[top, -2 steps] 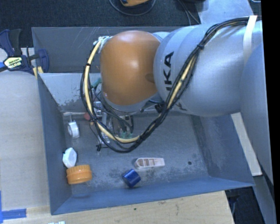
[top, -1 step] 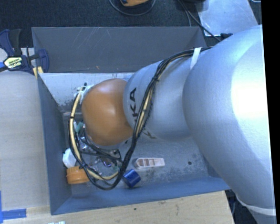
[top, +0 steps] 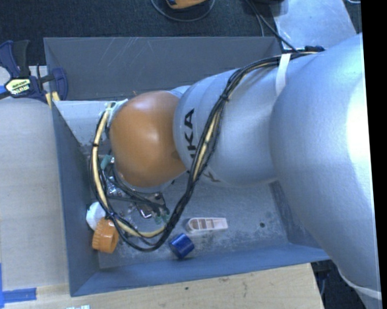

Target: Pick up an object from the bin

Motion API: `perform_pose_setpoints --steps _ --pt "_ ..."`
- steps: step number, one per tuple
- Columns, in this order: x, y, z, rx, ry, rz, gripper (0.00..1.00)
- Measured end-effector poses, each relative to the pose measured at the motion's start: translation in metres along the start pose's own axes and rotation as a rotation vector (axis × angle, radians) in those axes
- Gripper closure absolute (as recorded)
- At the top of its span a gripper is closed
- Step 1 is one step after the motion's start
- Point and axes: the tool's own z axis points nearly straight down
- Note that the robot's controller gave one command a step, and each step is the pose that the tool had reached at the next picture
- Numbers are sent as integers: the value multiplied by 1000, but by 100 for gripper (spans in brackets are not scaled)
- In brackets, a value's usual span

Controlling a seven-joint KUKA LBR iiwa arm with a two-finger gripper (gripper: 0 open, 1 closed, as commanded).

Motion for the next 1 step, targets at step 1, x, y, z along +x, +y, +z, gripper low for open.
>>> perform_pose_setpoints --steps 1 --pt "21 10 35 4 14 -30 0"
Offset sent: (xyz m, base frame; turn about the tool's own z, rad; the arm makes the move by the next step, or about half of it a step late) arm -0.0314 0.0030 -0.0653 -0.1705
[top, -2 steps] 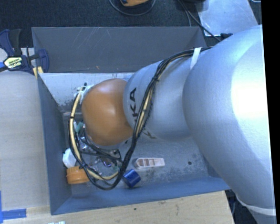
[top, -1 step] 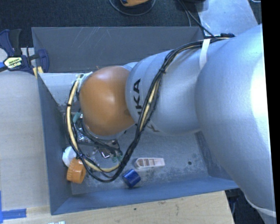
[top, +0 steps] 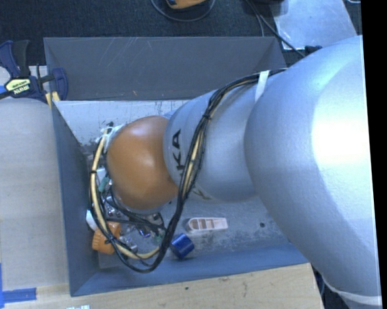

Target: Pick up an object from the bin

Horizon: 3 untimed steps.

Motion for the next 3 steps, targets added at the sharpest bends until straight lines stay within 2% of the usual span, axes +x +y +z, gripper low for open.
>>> perform_pose_setpoints --steps 1,2,3 --pt "8 -7 30 10 -6 -127 0" --pt "1 -8 30 11 10 143 100" --pt "1 -8 30 11 10 143 100"
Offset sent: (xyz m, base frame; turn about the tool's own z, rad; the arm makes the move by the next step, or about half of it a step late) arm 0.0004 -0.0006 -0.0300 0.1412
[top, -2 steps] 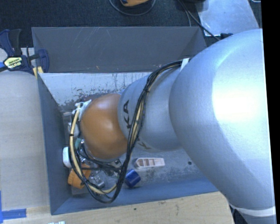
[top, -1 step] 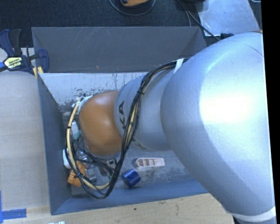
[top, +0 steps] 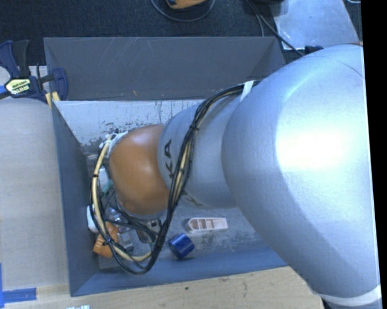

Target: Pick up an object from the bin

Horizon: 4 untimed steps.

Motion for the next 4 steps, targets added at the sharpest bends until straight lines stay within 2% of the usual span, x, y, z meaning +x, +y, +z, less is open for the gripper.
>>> perform_pose_setpoints --steps 2,3,4 --pt "0 -1 0 1 0 0 100" --pt "2 -1 -8 1 3 2 100" --pt "1 0 -26 -2 -1 2 100"
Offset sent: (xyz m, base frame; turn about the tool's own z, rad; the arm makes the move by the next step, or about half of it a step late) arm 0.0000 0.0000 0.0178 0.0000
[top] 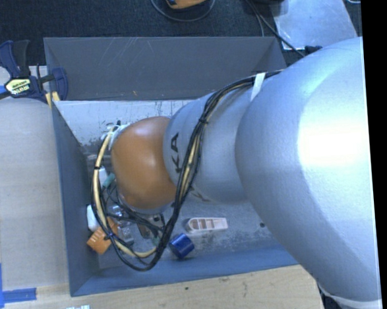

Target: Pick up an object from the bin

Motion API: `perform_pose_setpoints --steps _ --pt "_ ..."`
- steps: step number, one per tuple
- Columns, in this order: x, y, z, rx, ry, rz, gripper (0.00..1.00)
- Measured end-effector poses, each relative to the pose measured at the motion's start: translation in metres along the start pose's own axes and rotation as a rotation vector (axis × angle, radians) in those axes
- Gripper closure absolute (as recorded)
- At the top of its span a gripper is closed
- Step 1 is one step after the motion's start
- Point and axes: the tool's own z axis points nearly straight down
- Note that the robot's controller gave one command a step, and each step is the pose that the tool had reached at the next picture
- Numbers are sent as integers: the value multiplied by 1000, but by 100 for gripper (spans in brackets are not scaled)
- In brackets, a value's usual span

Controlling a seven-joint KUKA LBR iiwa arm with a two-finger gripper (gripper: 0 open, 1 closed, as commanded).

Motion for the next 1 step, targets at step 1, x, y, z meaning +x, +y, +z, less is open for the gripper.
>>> perform_pose_setpoints --steps 1 --pt "-1 1 -14 -3 -5 0 100"
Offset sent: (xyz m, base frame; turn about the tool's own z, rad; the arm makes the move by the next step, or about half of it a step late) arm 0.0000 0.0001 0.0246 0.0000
